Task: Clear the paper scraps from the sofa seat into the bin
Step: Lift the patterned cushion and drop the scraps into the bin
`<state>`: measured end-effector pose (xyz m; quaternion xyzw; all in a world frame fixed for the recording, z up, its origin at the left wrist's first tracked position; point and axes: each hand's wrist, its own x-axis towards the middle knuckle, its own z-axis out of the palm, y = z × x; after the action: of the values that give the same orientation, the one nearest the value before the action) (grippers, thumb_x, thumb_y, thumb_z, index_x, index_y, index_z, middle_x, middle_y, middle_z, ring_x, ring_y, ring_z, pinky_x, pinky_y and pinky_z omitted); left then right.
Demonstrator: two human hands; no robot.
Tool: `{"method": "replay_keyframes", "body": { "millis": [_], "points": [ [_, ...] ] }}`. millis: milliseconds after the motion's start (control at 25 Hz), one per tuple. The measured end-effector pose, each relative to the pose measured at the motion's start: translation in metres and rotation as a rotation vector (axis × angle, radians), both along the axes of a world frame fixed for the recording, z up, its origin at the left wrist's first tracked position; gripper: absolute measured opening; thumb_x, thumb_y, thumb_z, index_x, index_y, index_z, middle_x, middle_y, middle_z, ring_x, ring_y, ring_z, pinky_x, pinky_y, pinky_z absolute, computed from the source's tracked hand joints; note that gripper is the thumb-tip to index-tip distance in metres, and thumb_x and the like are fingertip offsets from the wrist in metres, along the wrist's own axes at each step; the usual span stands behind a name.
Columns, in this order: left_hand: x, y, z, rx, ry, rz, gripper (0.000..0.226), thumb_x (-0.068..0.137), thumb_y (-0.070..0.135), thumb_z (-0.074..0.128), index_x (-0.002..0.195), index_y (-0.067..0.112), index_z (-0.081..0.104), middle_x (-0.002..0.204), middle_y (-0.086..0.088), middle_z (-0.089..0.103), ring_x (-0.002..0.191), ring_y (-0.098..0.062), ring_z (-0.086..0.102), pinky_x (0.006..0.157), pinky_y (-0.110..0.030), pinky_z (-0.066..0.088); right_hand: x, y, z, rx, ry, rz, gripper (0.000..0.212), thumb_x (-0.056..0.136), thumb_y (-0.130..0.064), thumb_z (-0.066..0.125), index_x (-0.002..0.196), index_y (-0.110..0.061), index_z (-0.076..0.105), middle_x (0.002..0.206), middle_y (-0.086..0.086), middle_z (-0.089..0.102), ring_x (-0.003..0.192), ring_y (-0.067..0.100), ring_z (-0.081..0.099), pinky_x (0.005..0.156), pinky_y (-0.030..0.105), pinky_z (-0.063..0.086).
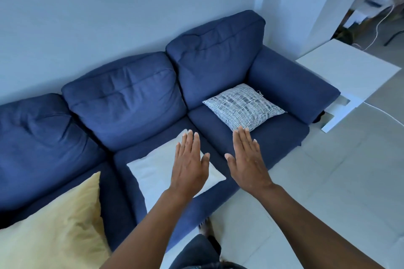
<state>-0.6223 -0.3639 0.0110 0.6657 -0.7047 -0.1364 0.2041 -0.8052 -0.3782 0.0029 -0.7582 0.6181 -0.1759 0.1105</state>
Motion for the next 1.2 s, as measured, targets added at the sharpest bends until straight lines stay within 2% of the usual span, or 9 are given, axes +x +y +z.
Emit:
{"method": "replay_keyframes", "body": {
  "millis": [160, 360, 560, 680, 840, 1040, 1200],
  "points": [
    [-0.031, -0.066, -0.004, 0.011, 0.028, -0.054, 0.065, 0.104, 0.033, 0.042, 0.157, 0.008, 0.015, 0.166, -0.008, 0.007, 0.154, -0.021, -0.003, 0.125, -0.039, 0.002, -0.029, -0.053, 0.002, 0.023, 0.009, -0.032, 0.068, 0.099, -0.031, 0.047, 0.156, -0.006, 0.019, 0.166, 0.013, 0.014, 0.154, 0.025, 0.008, 0.122, 0.052, 0.02],
    [-0.052, -0.132, -0.001, 0.03, 0.031, -0.116, 0.067, 0.103, 0.034, 0.043, 0.158, 0.009, 0.014, 0.167, -0.007, 0.006, 0.154, -0.021, -0.003, 0.124, -0.038, -0.002, -0.053, -0.108, 0.009, 0.035, 0.009, -0.083, 0.068, 0.099, -0.037, 0.036, 0.157, -0.007, 0.017, 0.167, 0.011, 0.01, 0.155, 0.023, 0.003, 0.123, 0.048, 0.015],
    [-0.077, -0.193, -0.001, 0.063, 0.029, -0.111, 0.068, 0.102, 0.034, 0.046, 0.157, 0.008, 0.016, 0.166, -0.007, 0.009, 0.154, -0.021, -0.001, 0.124, -0.039, 0.001, -0.084, -0.16, 0.001, 0.07, -0.067, -0.116, 0.066, 0.1, -0.031, 0.043, 0.156, -0.008, 0.019, 0.166, 0.01, 0.011, 0.155, 0.023, 0.005, 0.123, 0.05, 0.018],
    [-0.096, -0.223, -0.013, 0.087, 0.008, -0.073, 0.068, 0.103, 0.035, 0.045, 0.157, 0.009, 0.015, 0.166, -0.007, 0.008, 0.154, -0.021, -0.002, 0.124, -0.037, -0.001, -0.109, -0.192, -0.009, 0.103, -0.07, -0.066, 0.063, 0.102, -0.025, 0.046, 0.156, -0.009, 0.019, 0.166, 0.01, 0.011, 0.155, 0.023, 0.003, 0.123, 0.05, 0.018],
    [-0.148, -0.256, -0.03, 0.179, 0.026, 0.067, 0.068, 0.103, 0.034, 0.045, 0.158, 0.009, 0.013, 0.167, -0.007, 0.006, 0.154, -0.021, -0.003, 0.124, -0.037, -0.001, -0.168, -0.248, -0.028, 0.159, -0.079, 0.038, 0.065, 0.101, -0.025, 0.045, 0.157, -0.008, 0.017, 0.167, 0.01, 0.009, 0.155, 0.023, 0.001, 0.125, 0.047, 0.014],
    [-0.209, -0.285, -0.034, 0.233, 0.045, 0.18, 0.069, 0.103, 0.035, 0.045, 0.158, 0.008, 0.011, 0.167, -0.009, 0.003, 0.154, -0.022, -0.004, 0.122, -0.034, -0.001, -0.228, -0.308, -0.036, 0.263, -0.056, 0.159, 0.064, 0.102, -0.025, 0.046, 0.157, -0.007, 0.017, 0.166, 0.011, 0.011, 0.155, 0.025, 0.003, 0.124, 0.048, 0.017],
    [-0.226, -0.3, -0.044, 0.276, 0.074, 0.275, 0.068, 0.103, 0.033, 0.045, 0.158, 0.008, 0.013, 0.166, -0.01, 0.005, 0.154, -0.024, 0.0, 0.123, -0.035, 0.003, -0.236, -0.353, -0.046, 0.312, -0.056, 0.232, 0.065, 0.101, -0.024, 0.049, 0.156, -0.006, 0.018, 0.166, 0.012, 0.012, 0.155, 0.025, 0.004, 0.124, 0.047, 0.016]
  ]
}}
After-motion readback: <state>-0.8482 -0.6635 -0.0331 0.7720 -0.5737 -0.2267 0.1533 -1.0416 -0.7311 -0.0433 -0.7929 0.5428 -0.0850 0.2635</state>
